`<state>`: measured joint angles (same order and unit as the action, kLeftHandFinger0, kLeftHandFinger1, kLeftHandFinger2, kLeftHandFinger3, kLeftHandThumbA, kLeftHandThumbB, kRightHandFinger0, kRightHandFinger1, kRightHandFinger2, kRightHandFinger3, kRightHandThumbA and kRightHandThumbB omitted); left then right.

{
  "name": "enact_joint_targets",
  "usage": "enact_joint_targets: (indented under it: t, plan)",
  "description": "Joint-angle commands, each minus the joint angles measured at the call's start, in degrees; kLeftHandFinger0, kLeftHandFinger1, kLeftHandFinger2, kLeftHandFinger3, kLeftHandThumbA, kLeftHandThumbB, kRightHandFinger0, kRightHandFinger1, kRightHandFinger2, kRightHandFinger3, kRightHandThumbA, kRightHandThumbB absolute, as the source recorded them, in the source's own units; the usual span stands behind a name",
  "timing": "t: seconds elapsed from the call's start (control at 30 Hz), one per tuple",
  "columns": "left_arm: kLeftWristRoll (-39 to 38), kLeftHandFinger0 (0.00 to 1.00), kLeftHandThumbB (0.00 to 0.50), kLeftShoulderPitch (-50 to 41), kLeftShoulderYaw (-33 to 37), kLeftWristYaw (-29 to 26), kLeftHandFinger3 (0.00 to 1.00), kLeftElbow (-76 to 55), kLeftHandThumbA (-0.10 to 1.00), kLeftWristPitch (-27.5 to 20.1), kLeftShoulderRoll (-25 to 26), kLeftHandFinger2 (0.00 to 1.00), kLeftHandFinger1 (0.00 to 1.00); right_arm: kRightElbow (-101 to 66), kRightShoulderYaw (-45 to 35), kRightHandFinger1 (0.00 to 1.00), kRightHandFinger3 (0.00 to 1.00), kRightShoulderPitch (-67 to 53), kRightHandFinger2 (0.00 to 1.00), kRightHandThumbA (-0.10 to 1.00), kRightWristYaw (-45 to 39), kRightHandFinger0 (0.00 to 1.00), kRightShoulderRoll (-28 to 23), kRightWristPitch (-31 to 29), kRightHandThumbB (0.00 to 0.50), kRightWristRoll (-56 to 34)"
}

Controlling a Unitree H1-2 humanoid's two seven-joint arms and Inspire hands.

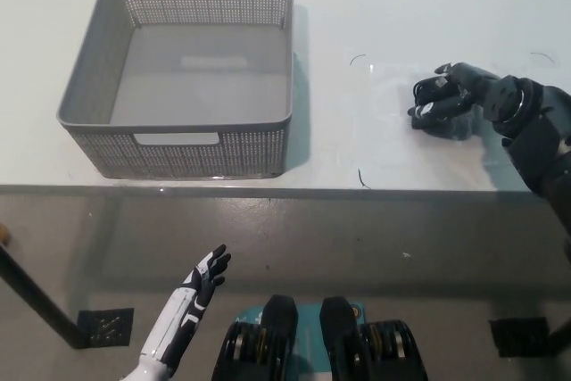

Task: Use the right hand to pick up a webcam and put it into a container on the left side

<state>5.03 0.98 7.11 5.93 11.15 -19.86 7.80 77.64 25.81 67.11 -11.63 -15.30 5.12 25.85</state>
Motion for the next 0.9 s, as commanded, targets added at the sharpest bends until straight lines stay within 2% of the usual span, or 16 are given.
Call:
enact_joint_targets:
  t: [0.0,0.27,0.43,0.47,0.5,0.53,0.57,0.6,0.63,0.67,0.7,0.73,0.77,0.8,0.83,0.87]
  plan:
    - [0.7,1.00,0.194,1.3,0.3,0.7,1.00,-1.5,1.00,-0.6,0.5,1.00,1.00,0.3,-1.5,1.00,1.00,3.2,1.00,0.83,-0.6,1.00,0.3,-1.5,0.492,-1.3]
    - [1.1,1.00,0.196,2.0,0.3,0.6,1.00,-1.5,1.00,-0.5,0.6,1.00,1.00,2.2,-2.4,1.00,1.00,1.4,1.00,0.73,-0.9,1.00,1.3,-1.8,0.489,-1.8]
    - [1.0,1.00,0.187,2.7,0.1,0.7,1.00,-1.3,1.00,-0.7,0.8,1.00,1.00,3.1,-5.8,1.00,1.00,0.7,1.00,0.51,-2.6,1.00,1.2,-1.0,0.439,-4.0]
    - [1.0,1.00,0.185,2.7,0.1,0.8,1.00,-1.4,1.00,-0.4,0.9,1.00,1.00,3.3,-5.1,0.79,1.00,0.4,1.00,0.41,-2.4,0.66,1.1,-1.4,0.368,-2.9]
    - [0.6,1.00,0.186,3.0,0.1,0.9,1.00,-1.1,1.00,-0.6,0.8,1.00,1.00,3.6,-5.2,0.39,1.00,0.5,0.64,0.21,-1.6,0.27,1.2,-0.3,0.324,-2.8]
    - [0.6,1.00,0.182,3.0,0.0,0.9,1.00,-1.0,1.00,-0.7,0.8,1.00,1.00,3.6,-5.1,0.22,1.00,0.4,0.48,-0.01,-0.4,0.04,1.2,-0.1,0.289,-2.5]
    - [0.6,1.00,0.181,3.1,0.0,0.8,1.00,-0.9,1.00,-1.0,0.8,1.00,1.00,3.6,-4.9,0.19,1.00,0.1,0.54,-0.08,1.3,0.01,1.2,0.1,0.304,-2.0]
    - [0.6,1.00,0.187,3.3,-0.1,0.7,1.00,-0.9,1.00,-0.9,0.8,1.00,1.00,3.4,-4.4,0.43,1.00,0.1,0.69,-0.10,2.7,0.06,1.1,-0.6,0.245,-1.4]
    - [0.5,1.00,0.190,3.3,-0.1,0.7,1.00,-0.9,1.00,-0.7,0.8,1.00,1.00,3.1,-4.2,0.61,1.00,-0.3,0.80,-0.10,4.8,0.24,0.8,-1.3,0.192,-1.0]
    - [0.6,1.00,0.199,3.6,-0.2,0.8,1.00,-0.8,1.00,-0.6,0.9,1.00,1.00,3.0,-3.9,0.93,0.83,-0.3,0.90,-0.10,7.1,0.48,0.7,-1.5,0.152,-0.5]
    - [0.4,1.00,0.199,3.6,-0.2,0.9,1.00,-0.9,1.00,-0.3,0.9,1.00,1.00,3.0,-3.7,0.99,0.74,-0.4,0.91,-0.10,8.3,0.61,0.6,-1.8,0.147,-0.3]
    - [0.3,1.00,0.201,3.6,-0.2,1.0,1.00,-1.0,1.00,-0.1,0.9,1.00,1.00,3.0,-3.9,0.84,0.66,-0.5,0.82,-0.10,8.9,0.47,0.5,-1.9,0.129,-0.5]
    - [0.3,1.00,0.198,3.6,-0.2,0.9,1.00,-1.0,1.00,-0.1,0.8,1.00,1.00,3.1,-5.2,0.68,0.50,-0.7,0.77,-0.10,10.0,0.28,0.1,-2.5,0.136,-1.9]
    - [0.4,1.00,0.197,3.6,-0.2,0.8,1.00,-0.9,1.00,-0.1,0.8,1.00,1.00,3.1,-5.4,0.63,0.48,-0.7,0.76,-0.10,10.5,0.23,-0.1,-2.8,0.138,-2.0]
    - [0.4,1.00,0.200,3.7,-0.3,0.7,1.00,-0.9,1.00,-0.2,0.8,1.00,1.00,3.1,-5.6,0.71,0.53,-0.7,0.91,-0.10,11.4,0.22,-0.3,-3.3,0.141,-2.0]
    - [0.4,1.00,0.200,3.8,-0.3,0.8,1.00,-1.0,1.00,-0.1,0.9,1.00,1.00,3.2,-5.8,0.75,0.54,-0.6,0.92,-0.10,12.1,0.27,-0.4,-3.5,0.141,-2.2]
